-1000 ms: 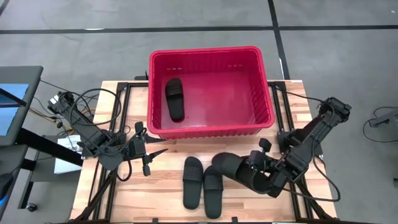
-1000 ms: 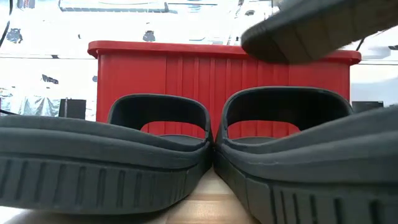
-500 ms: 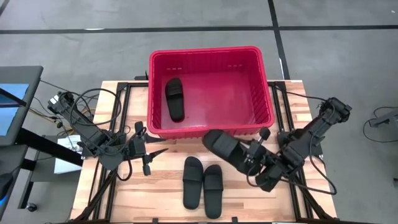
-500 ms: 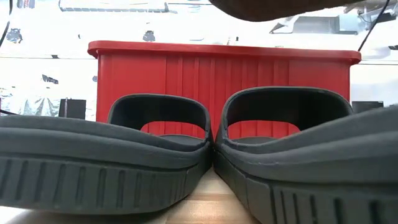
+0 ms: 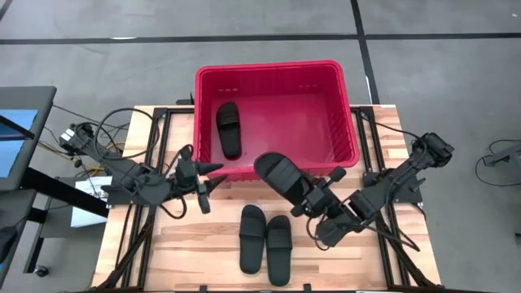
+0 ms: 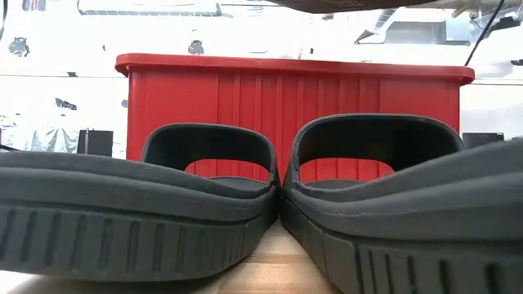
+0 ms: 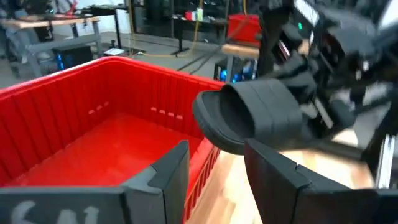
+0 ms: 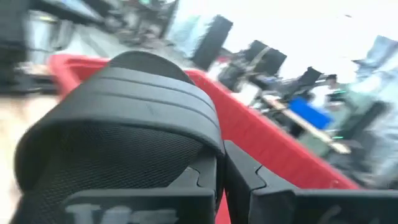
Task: Pick and place slides into bin
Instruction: Put the black slides into the red bin
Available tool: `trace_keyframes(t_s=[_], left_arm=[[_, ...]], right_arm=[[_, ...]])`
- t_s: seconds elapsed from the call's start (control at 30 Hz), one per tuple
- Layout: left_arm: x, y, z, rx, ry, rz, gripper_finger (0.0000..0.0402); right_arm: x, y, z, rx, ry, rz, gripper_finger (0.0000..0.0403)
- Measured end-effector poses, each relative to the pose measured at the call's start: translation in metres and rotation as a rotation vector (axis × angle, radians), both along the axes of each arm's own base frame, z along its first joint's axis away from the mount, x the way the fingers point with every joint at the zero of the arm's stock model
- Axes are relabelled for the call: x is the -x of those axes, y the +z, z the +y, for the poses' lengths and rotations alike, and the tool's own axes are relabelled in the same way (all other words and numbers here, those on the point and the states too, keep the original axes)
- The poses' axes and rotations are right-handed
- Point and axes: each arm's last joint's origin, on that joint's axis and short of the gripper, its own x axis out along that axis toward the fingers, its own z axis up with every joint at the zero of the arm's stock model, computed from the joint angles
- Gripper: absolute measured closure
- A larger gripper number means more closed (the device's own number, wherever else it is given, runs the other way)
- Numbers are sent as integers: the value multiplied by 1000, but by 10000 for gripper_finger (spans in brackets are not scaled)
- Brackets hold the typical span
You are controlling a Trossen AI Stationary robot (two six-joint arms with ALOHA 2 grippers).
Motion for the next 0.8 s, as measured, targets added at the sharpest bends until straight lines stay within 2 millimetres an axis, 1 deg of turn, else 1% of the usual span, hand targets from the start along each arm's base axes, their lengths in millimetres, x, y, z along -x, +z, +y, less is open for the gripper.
trace_keyframes(t_s=[0.1,0.2,0.43,0.5,0.67,0.73,0.8], left_arm=[[-7,2,5,32,34,-42,257],[-15,4,7,46,62,-84,257],[-42,-7,14,32,127,-95,257],[-49,-12,18,21,148,-82,257],[-59,-20,27,6,182,-53,257],[-60,-20,29,5,155,-46,257],[-62,-19,32,9,86,-43,257]], right_arm=[[-9,-1,-3,73,-76,19,403],[-15,1,-11,88,-112,32,403],[-22,3,-22,101,-154,55,403],[-22,4,-23,106,-155,62,403],[-21,4,-19,119,-143,79,403],[-20,4,-17,125,-134,88,403],[-18,4,-14,128,-125,90,403]])
